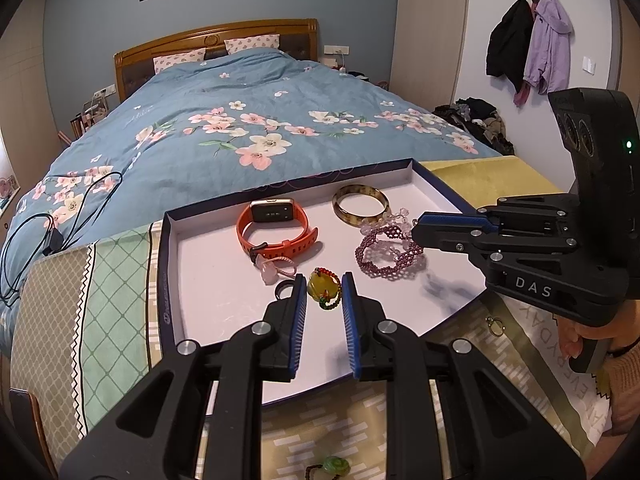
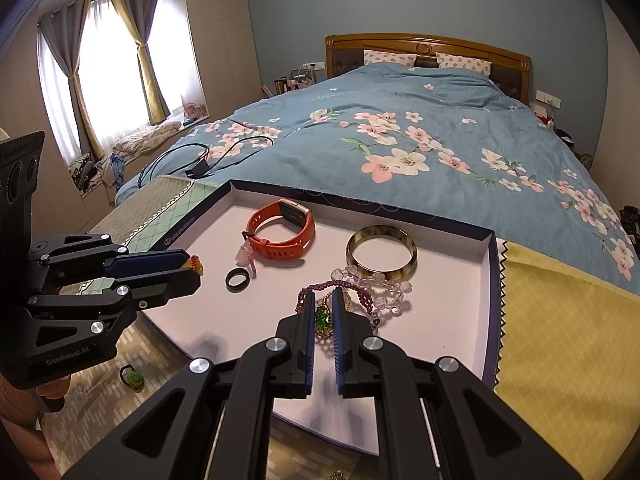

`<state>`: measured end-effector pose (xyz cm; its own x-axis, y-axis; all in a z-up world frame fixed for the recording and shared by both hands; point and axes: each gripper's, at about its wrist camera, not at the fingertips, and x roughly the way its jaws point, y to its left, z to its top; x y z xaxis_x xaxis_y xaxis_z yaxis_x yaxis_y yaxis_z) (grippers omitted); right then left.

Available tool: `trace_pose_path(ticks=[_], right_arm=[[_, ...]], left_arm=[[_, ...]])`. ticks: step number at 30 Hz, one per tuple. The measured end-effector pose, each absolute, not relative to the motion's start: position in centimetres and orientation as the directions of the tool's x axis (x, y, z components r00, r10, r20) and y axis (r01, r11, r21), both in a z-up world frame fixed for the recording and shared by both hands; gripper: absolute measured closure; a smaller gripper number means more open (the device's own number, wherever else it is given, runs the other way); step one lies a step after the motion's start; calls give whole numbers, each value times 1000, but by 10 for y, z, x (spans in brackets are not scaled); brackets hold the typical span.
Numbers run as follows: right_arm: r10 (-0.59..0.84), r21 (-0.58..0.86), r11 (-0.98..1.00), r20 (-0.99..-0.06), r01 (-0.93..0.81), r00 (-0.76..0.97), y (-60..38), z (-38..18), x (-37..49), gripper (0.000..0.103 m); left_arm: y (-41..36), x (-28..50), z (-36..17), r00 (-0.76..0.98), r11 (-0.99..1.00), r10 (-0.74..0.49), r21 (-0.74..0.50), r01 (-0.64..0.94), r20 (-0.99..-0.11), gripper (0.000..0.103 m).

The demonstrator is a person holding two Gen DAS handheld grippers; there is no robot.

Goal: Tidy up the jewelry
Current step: 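Carry the amber ring and green-gem ring over the box with both grippers, then lower both rings into the box beside the bracelets and open both grippers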

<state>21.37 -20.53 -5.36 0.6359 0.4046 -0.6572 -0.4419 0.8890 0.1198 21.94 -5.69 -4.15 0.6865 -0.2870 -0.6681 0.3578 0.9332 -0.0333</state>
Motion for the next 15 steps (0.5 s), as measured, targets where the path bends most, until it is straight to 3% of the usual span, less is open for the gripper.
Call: trace_pose_path(ticks=[15], right_arm=[[396, 111, 889, -674, -444, 624, -201, -58, 221, 96]], left_arm=[[-61, 227, -48, 676, 936, -268, -19, 351, -686, 85]])
